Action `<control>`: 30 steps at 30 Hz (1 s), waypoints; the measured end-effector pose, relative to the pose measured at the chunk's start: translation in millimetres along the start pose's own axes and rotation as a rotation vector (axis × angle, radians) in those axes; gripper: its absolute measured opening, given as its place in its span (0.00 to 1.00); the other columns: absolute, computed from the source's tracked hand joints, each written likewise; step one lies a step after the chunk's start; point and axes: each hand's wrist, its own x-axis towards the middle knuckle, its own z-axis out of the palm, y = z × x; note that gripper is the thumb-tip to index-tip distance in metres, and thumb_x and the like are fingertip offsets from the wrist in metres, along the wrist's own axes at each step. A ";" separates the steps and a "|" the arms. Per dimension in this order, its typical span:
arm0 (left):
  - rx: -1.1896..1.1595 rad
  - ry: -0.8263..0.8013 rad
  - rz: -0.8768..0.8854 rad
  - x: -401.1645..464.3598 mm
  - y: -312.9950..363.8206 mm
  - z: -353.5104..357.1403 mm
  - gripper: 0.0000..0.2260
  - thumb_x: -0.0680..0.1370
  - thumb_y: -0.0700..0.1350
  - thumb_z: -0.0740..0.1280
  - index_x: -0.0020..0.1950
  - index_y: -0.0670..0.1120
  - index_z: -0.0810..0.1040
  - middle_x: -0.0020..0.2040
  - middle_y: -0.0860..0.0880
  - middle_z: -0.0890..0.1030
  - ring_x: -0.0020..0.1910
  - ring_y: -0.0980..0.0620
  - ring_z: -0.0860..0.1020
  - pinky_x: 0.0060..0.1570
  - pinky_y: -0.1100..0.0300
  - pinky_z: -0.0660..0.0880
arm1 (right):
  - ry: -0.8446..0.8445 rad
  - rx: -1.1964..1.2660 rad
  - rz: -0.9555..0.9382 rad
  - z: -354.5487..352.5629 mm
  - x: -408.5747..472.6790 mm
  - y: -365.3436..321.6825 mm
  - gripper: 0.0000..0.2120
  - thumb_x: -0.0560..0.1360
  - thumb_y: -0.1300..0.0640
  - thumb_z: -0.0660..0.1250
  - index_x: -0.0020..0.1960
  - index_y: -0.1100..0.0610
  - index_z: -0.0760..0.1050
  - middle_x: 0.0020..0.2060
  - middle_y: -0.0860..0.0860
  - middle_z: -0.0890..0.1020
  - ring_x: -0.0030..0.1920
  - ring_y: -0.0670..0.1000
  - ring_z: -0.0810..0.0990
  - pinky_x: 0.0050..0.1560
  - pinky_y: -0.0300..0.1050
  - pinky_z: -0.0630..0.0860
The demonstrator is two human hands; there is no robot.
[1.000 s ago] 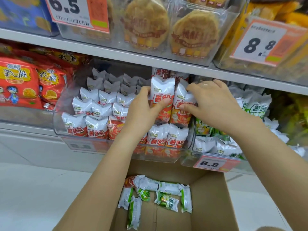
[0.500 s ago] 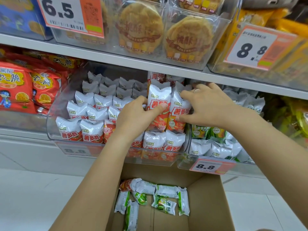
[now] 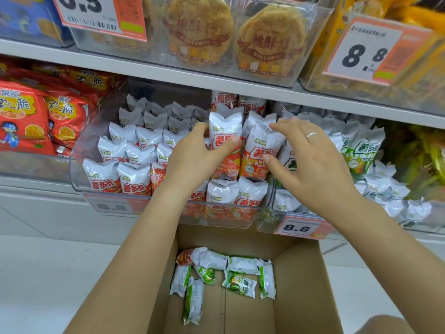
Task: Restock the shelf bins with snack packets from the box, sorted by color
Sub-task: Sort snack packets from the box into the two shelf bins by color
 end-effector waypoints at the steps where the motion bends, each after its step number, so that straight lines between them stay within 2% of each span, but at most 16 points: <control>1: 0.000 0.027 0.016 -0.5 -0.1 0.0 0.21 0.75 0.63 0.65 0.61 0.53 0.72 0.49 0.61 0.76 0.50 0.56 0.77 0.50 0.55 0.74 | 0.022 0.008 -0.018 -0.9 -4.4 -1.3 0.23 0.76 0.46 0.60 0.66 0.57 0.72 0.62 0.55 0.77 0.63 0.56 0.72 0.63 0.50 0.69; 5: -0.011 0.038 0.072 -2.1 -3.6 2.4 0.19 0.76 0.60 0.65 0.64 0.53 0.74 0.56 0.56 0.80 0.53 0.54 0.79 0.53 0.50 0.77 | 0.103 0.105 -0.043 -4.0 -33.3 -5.9 0.18 0.77 0.51 0.60 0.61 0.58 0.76 0.54 0.53 0.80 0.56 0.53 0.75 0.57 0.46 0.69; 8: 0.092 0.073 0.123 -4.9 -5.4 7.4 0.20 0.77 0.60 0.64 0.67 0.55 0.72 0.57 0.55 0.80 0.51 0.53 0.80 0.48 0.53 0.77 | 0.035 0.183 -0.003 4.8 -70.4 -10.1 0.16 0.76 0.51 0.59 0.59 0.56 0.78 0.49 0.49 0.82 0.52 0.49 0.75 0.52 0.42 0.69; 11: 0.245 0.164 0.173 -7.5 -9.0 9.5 0.24 0.77 0.64 0.60 0.71 0.56 0.69 0.59 0.54 0.80 0.56 0.51 0.78 0.46 0.55 0.75 | -0.189 0.183 0.090 25.6 -110.3 -9.4 0.16 0.76 0.47 0.57 0.58 0.50 0.77 0.46 0.44 0.82 0.48 0.46 0.78 0.47 0.43 0.75; 13: 0.274 0.174 0.185 -15.5 -14.9 11.8 0.29 0.78 0.65 0.57 0.75 0.53 0.63 0.67 0.50 0.75 0.65 0.49 0.72 0.57 0.51 0.73 | -0.363 0.180 0.162 38.7 -131.8 -9.0 0.16 0.77 0.45 0.56 0.60 0.46 0.76 0.48 0.42 0.81 0.50 0.45 0.79 0.47 0.41 0.74; 15: 0.234 0.191 0.179 -31.6 -20.8 13.3 0.30 0.80 0.61 0.56 0.78 0.48 0.58 0.73 0.47 0.68 0.72 0.48 0.64 0.68 0.52 0.63 | -0.535 0.173 0.208 51.5 -148.2 -5.7 0.14 0.79 0.47 0.57 0.62 0.46 0.74 0.50 0.42 0.80 0.53 0.44 0.77 0.49 0.39 0.71; 17: 0.259 0.271 0.276 -50.4 -24.4 11.6 0.25 0.82 0.55 0.58 0.75 0.44 0.63 0.72 0.45 0.69 0.71 0.47 0.64 0.69 0.56 0.59 | -0.686 0.168 0.230 64.6 -161.1 -2.3 0.14 0.79 0.48 0.58 0.64 0.47 0.72 0.53 0.43 0.79 0.55 0.46 0.77 0.51 0.41 0.72; 20: 0.350 0.368 0.585 -76.6 -28.6 6.0 0.14 0.81 0.45 0.61 0.62 0.40 0.76 0.59 0.44 0.79 0.60 0.46 0.74 0.62 0.57 0.65 | -0.924 0.115 0.230 87.9 -179.7 3.0 0.17 0.79 0.46 0.58 0.67 0.49 0.69 0.59 0.49 0.78 0.58 0.52 0.77 0.53 0.46 0.73; 21: 0.334 0.320 0.626 -86.2 -30.9 7.3 0.12 0.80 0.44 0.61 0.57 0.41 0.79 0.53 0.45 0.81 0.54 0.47 0.76 0.57 0.58 0.67 | -0.991 0.109 0.233 97.1 -186.6 5.4 0.18 0.79 0.46 0.58 0.67 0.49 0.69 0.60 0.50 0.78 0.60 0.53 0.76 0.54 0.46 0.73; 22: 0.306 0.223 0.588 -97.8 -32.8 11.9 0.11 0.80 0.45 0.60 0.54 0.42 0.80 0.48 0.47 0.82 0.50 0.49 0.76 0.51 0.59 0.69 | -1.050 0.109 0.243 106.7 -194.4 8.0 0.19 0.79 0.46 0.58 0.68 0.49 0.69 0.60 0.51 0.77 0.61 0.54 0.76 0.55 0.47 0.73; 24: 0.362 -0.070 0.379 -121.7 -42.4 31.7 0.10 0.80 0.48 0.59 0.54 0.48 0.79 0.45 0.52 0.81 0.47 0.52 0.75 0.42 0.57 0.69 | -1.141 0.135 0.292 128.0 -209.8 13.2 0.19 0.79 0.45 0.58 0.68 0.49 0.69 0.60 0.51 0.78 0.61 0.54 0.75 0.55 0.46 0.73; 27: 0.808 -0.613 0.138 -144.2 -98.6 75.9 0.12 0.81 0.51 0.57 0.58 0.50 0.75 0.54 0.50 0.80 0.55 0.48 0.76 0.44 0.56 0.71 | -1.203 0.221 0.441 164.0 -235.8 26.0 0.18 0.79 0.46 0.58 0.66 0.50 0.71 0.59 0.52 0.78 0.60 0.55 0.76 0.54 0.45 0.72; 30: 0.959 -0.973 -0.173 -154.7 -161.6 105.9 0.14 0.81 0.51 0.56 0.59 0.46 0.75 0.59 0.44 0.78 0.58 0.44 0.76 0.50 0.54 0.73 | -1.286 0.278 0.586 196.2 -267.7 43.4 0.19 0.80 0.49 0.57 0.68 0.53 0.69 0.61 0.54 0.78 0.61 0.56 0.76 0.56 0.45 0.71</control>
